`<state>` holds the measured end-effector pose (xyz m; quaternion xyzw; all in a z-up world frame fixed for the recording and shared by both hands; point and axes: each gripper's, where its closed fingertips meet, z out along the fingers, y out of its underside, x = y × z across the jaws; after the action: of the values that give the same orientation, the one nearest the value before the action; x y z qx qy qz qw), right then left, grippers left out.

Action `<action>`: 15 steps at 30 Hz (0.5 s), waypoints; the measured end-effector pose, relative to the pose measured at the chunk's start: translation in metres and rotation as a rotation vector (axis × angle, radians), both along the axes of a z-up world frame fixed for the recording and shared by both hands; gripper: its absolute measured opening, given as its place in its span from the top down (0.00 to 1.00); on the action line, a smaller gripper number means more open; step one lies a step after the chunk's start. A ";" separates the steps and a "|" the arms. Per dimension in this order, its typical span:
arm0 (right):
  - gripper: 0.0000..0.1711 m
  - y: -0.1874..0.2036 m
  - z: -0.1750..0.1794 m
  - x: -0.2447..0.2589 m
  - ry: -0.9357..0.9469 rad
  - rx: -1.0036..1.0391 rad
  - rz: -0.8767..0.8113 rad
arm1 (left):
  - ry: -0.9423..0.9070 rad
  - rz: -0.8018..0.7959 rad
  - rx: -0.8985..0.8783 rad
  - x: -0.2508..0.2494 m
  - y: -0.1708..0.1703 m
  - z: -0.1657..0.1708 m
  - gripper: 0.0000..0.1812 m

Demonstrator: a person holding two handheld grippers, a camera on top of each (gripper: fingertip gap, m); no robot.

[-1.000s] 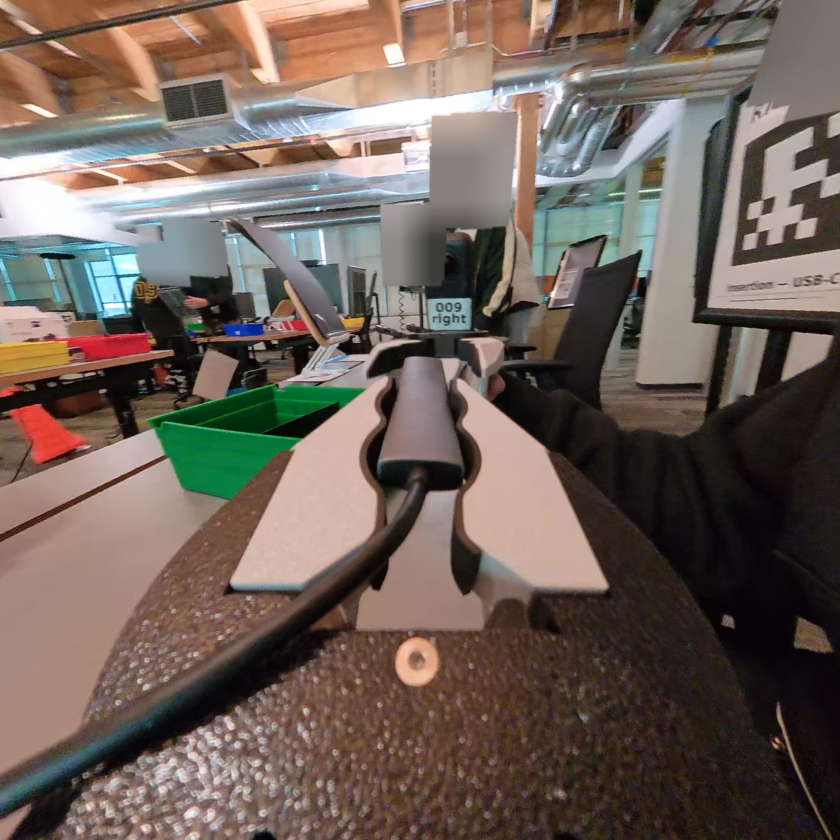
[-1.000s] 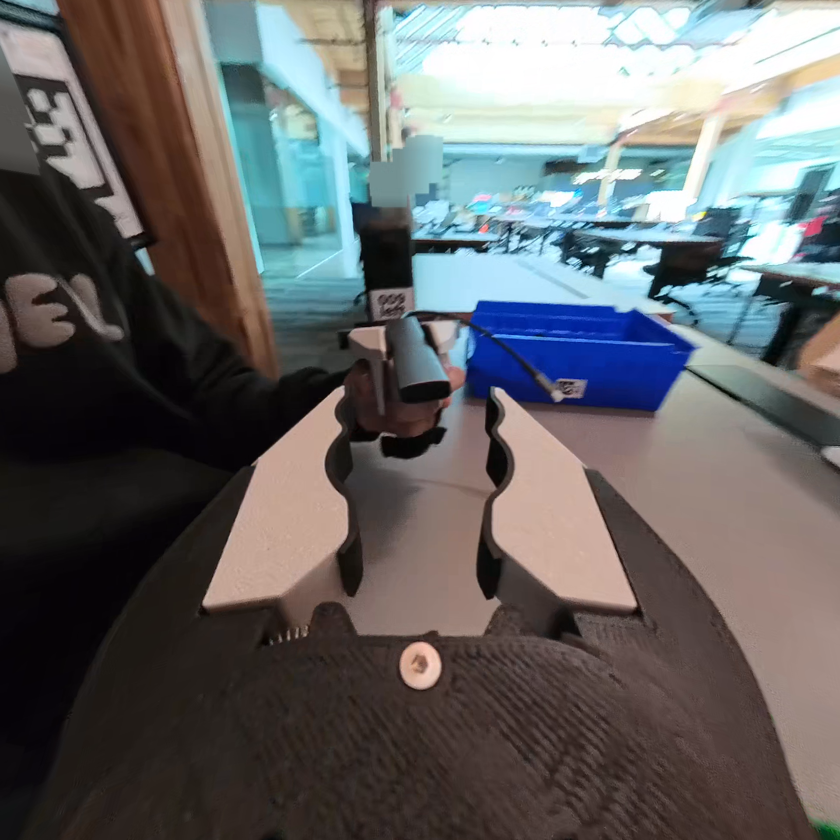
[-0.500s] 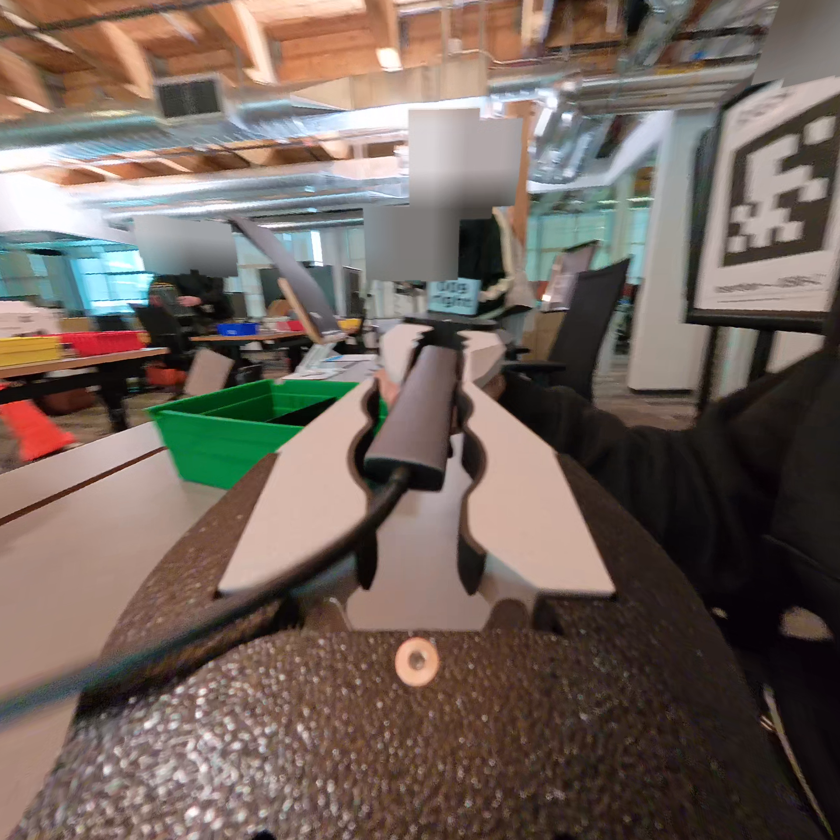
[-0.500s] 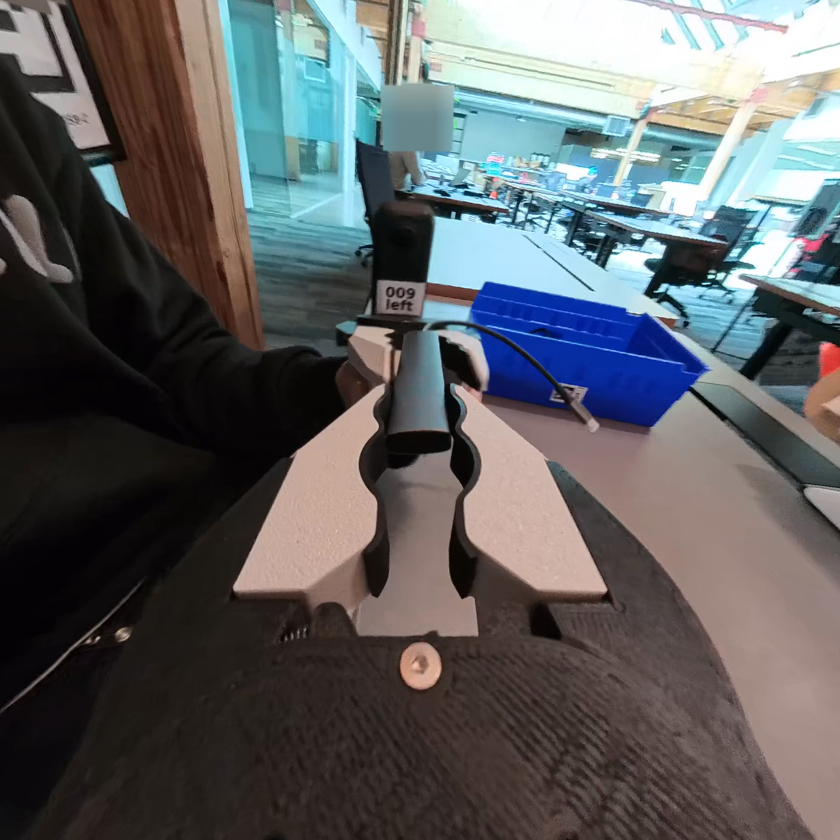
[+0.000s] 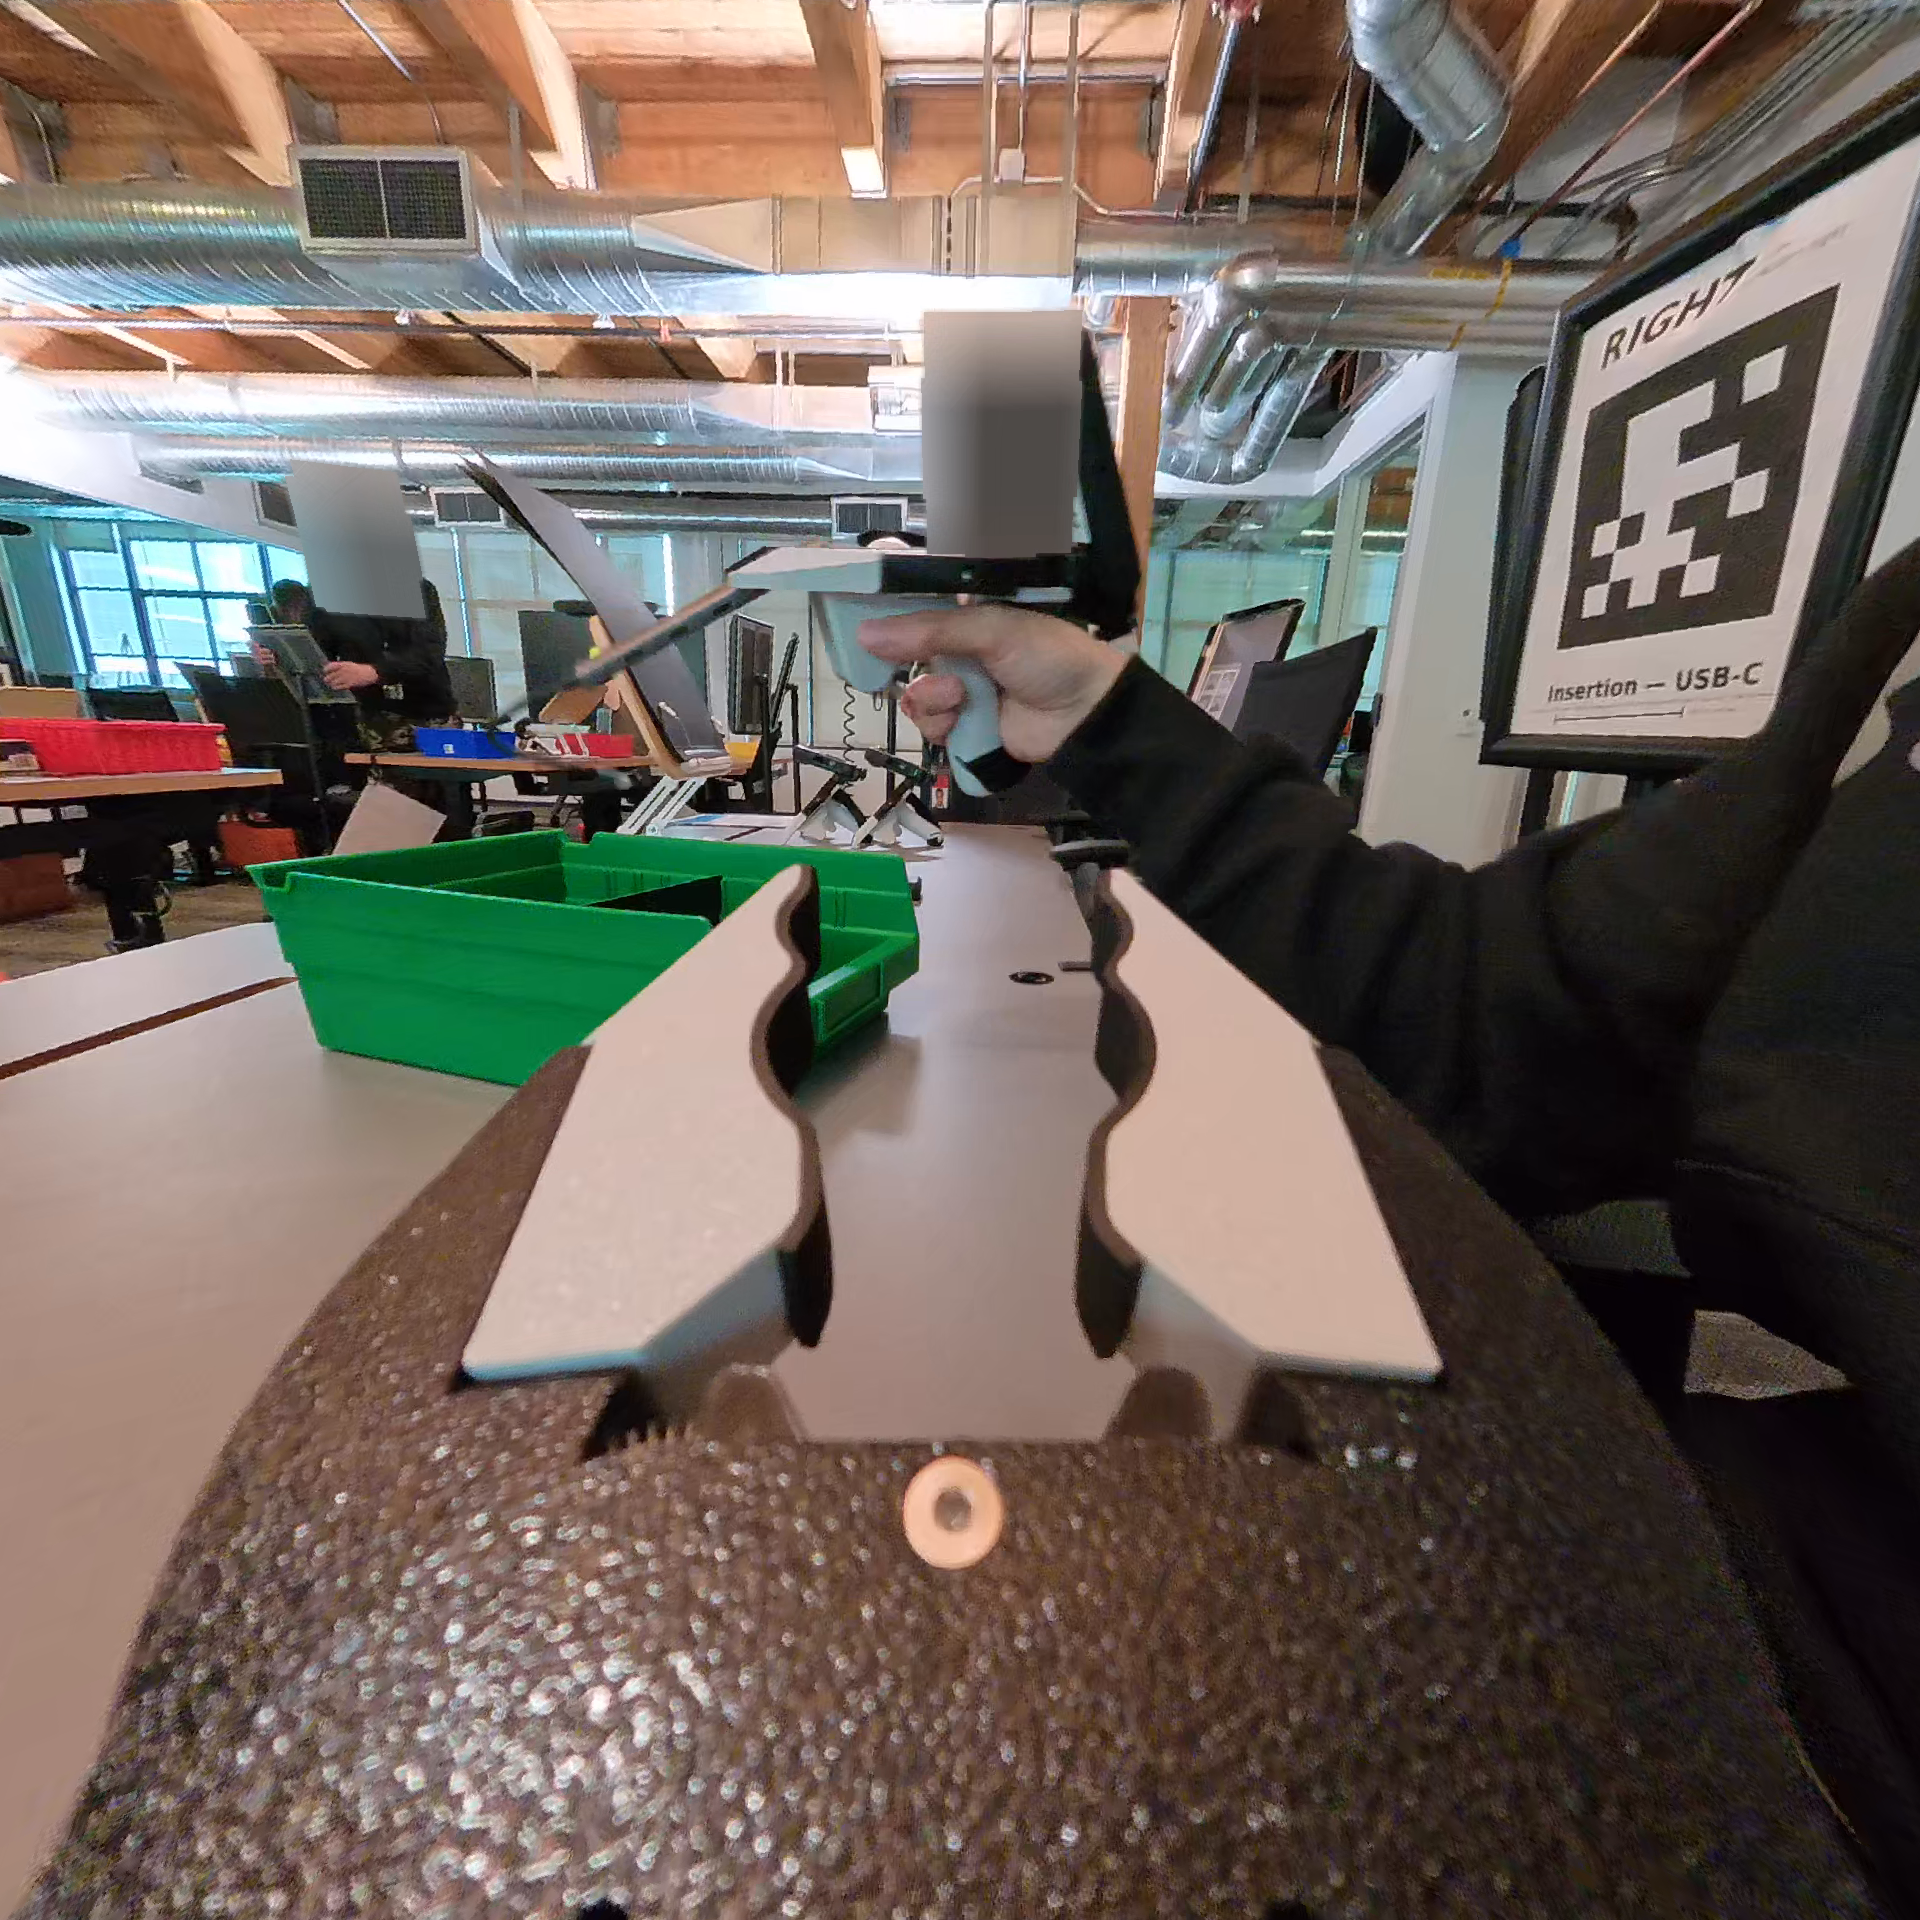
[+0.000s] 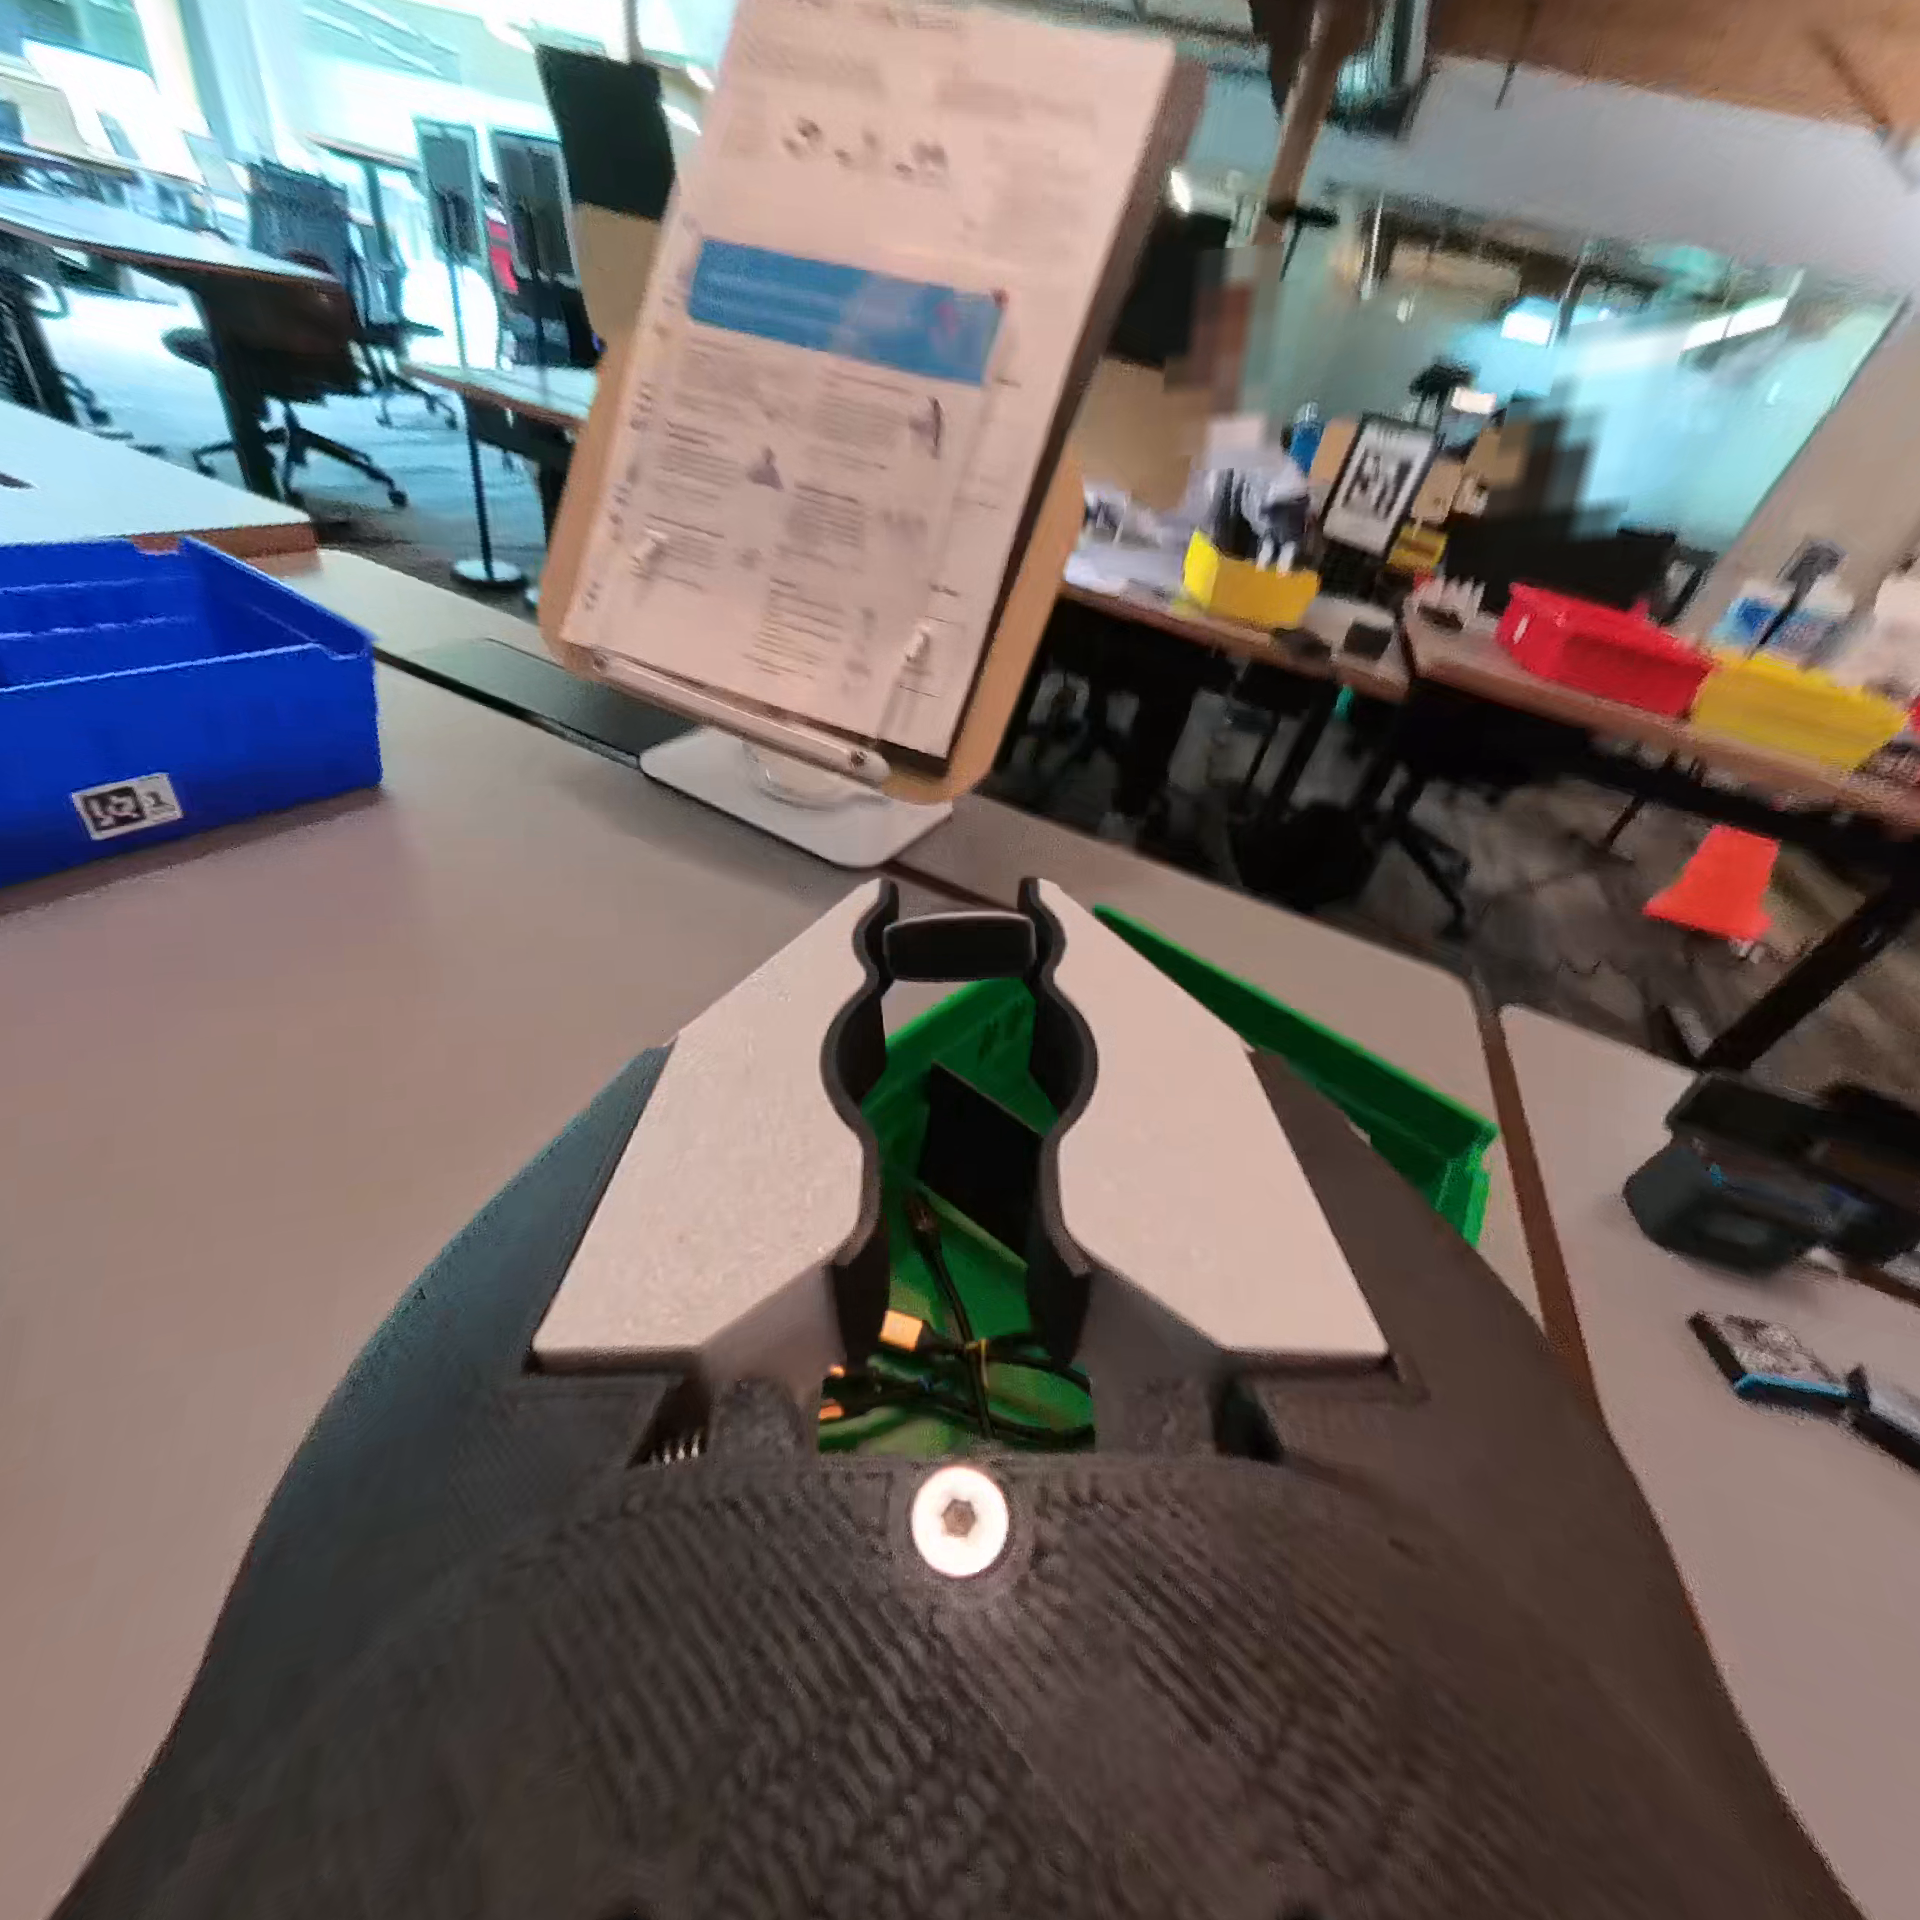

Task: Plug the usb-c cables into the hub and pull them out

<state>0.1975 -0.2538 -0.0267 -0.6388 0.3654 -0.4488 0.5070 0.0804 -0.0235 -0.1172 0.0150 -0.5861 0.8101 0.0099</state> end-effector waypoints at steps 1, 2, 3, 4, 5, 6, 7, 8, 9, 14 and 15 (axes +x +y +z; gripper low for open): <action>0.87 -0.006 -0.007 0.010 0.073 0.017 0.016 | 0.000 0.000 0.002 0.000 0.000 0.000 0.73; 0.87 -0.009 -0.011 0.020 0.124 0.038 0.045 | -0.001 0.003 0.006 0.001 0.000 -0.001 0.73; 0.87 -0.015 -0.011 0.031 0.139 0.071 0.059 | -0.003 0.004 0.009 0.001 0.001 -0.002 0.73; 0.87 -0.020 -0.015 0.042 0.179 0.094 0.068 | -0.003 0.001 0.011 0.001 0.001 -0.002 0.73; 0.87 -0.025 -0.021 0.052 0.222 0.110 0.078 | 0.000 -0.001 0.011 0.001 0.002 -0.003 0.74; 0.87 -0.028 -0.023 0.061 0.238 0.128 0.092 | 0.005 0.000 0.010 0.001 0.002 -0.003 0.74; 0.87 -0.028 -0.025 0.067 0.249 0.144 0.121 | 0.009 0.000 0.005 0.001 0.003 -0.003 0.74; 0.87 -0.027 -0.027 0.073 0.273 0.170 0.153 | 0.012 -0.001 -0.001 0.002 0.004 -0.002 0.75; 0.87 -0.025 -0.029 0.079 0.291 0.209 0.183 | 0.019 -0.002 -0.007 0.002 0.005 -0.002 0.76; 0.87 -0.026 -0.020 0.103 0.285 0.360 0.220 | 0.031 -0.006 -0.021 0.004 0.007 -0.001 0.77; 0.87 -0.028 -0.030 0.107 0.345 0.371 0.216 | 0.035 -0.010 -0.018 0.004 0.007 -0.001 0.77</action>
<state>0.3042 -0.2818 -0.0566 -0.6370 0.4522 -0.2021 0.5907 0.0840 -0.0167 -0.1183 0.0261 -0.5786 0.8149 0.0241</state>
